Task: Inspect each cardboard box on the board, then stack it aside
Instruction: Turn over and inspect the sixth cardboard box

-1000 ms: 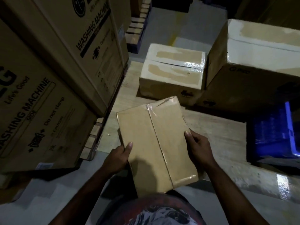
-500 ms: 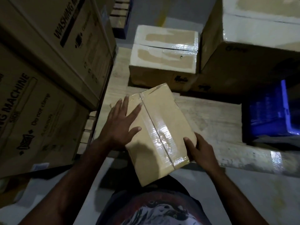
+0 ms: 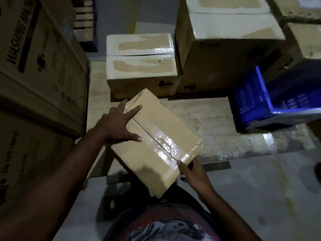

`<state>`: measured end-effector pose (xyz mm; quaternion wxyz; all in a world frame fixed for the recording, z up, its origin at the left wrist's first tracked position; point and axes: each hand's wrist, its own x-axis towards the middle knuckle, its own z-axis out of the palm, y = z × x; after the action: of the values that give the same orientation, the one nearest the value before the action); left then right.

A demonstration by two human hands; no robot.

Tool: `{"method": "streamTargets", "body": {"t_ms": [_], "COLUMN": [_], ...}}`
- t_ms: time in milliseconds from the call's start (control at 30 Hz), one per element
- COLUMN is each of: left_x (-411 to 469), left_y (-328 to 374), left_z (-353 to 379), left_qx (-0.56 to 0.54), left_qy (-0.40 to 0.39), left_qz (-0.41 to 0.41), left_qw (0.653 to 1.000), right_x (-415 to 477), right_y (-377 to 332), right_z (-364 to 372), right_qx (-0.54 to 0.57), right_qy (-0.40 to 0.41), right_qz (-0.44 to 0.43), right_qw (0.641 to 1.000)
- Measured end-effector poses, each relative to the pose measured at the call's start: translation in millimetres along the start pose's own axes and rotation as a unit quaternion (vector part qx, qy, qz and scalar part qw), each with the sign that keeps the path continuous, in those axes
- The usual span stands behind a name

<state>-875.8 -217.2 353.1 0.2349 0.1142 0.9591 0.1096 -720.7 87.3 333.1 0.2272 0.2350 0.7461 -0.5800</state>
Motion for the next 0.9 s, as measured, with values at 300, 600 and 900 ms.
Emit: {"method": "streamTargets", "body": {"t_ms": [300, 600, 900], "left_x": [-58.2, -60.8, -53.5], "left_y": [50.9, 64.7, 51.6], "left_z": [60.6, 84.4, 72.1], "left_qx": [-0.091, -0.111, -0.161], "left_qy": [0.106, 0.217, 0.226], "left_qz": [-0.196, -0.205, -0.112], "left_qw": [0.971, 0.948, 0.954], "right_x": [67.3, 97.3, 90.7], "right_y": [-63.9, -68.9, -48.9], "right_z": [-46.6, -34.7, -34.1], "right_qx": [-0.206, -0.318, -0.354], "right_qy": [0.025, 0.074, 0.129], "right_qz": [-0.192, -0.287, -0.214], "right_qw": [0.959, 0.901, 0.901]}}
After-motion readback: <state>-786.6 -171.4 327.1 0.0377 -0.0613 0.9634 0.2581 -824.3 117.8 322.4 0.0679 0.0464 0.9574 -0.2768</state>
